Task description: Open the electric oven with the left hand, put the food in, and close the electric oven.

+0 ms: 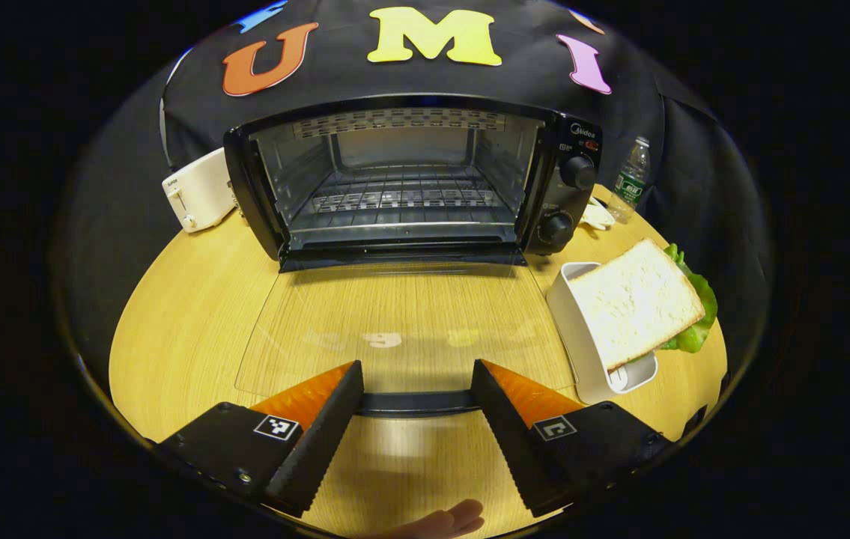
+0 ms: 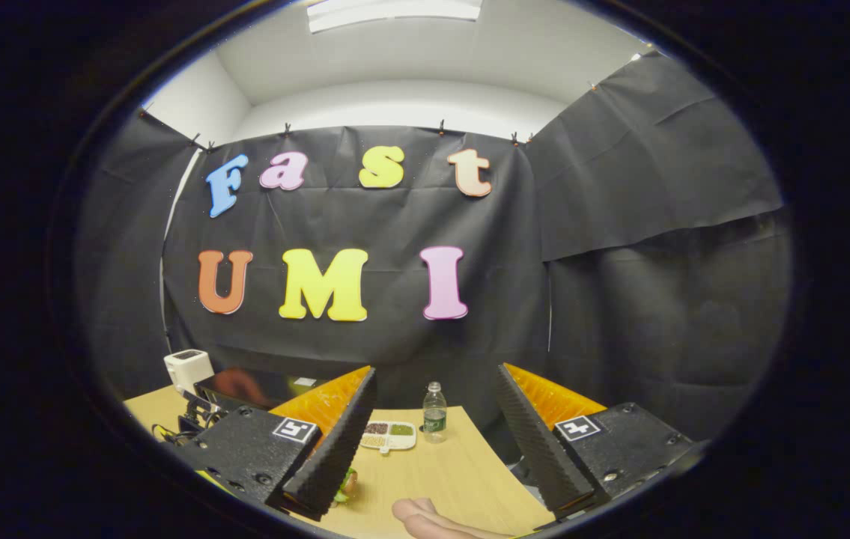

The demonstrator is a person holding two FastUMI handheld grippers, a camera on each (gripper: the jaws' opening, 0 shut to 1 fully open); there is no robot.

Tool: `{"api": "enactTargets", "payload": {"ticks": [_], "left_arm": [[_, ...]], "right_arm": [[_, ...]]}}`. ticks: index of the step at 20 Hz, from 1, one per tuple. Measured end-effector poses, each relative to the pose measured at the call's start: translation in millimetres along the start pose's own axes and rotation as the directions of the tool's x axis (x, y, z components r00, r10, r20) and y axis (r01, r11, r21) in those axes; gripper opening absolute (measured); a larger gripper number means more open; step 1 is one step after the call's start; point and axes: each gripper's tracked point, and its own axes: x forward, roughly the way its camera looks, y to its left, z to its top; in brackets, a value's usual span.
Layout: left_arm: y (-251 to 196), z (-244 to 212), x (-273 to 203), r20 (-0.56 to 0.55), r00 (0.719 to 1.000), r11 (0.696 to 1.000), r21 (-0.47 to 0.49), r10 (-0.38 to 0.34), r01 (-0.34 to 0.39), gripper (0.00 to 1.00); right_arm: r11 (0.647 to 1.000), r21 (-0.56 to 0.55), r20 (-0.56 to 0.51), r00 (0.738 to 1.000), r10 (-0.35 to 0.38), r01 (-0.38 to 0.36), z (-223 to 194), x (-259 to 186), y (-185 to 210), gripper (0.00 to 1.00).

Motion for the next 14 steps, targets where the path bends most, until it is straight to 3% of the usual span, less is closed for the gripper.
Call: {"api": "enactTargets", "payload": {"ticks": [8,11,14], "left_arm": [[6.3,25.8,-18.3,0.155,0.988,0.999,-0.025,0.027,-0.024,0.95],[24.7,54.2,-53.3,0.291,0.954,0.998,-0.021,0.068,-0.065,0.95],[45.1,85.4,-103.7,0.427,0.897,0.992,-0.014,0.117,-0.123,0.94]], "right_arm": [[0.999,0.019,-0.092,0.995,0.043,-0.042,-30.5,22.7,4.5,1.00],[0.997,0.032,-0.151,0.986,0.072,-0.068,-45.9,37.1,12.2,1.00],[0.991,0.063,-0.236,0.963,0.134,-0.122,-69.0,52.4,26.8,1.00]]}}
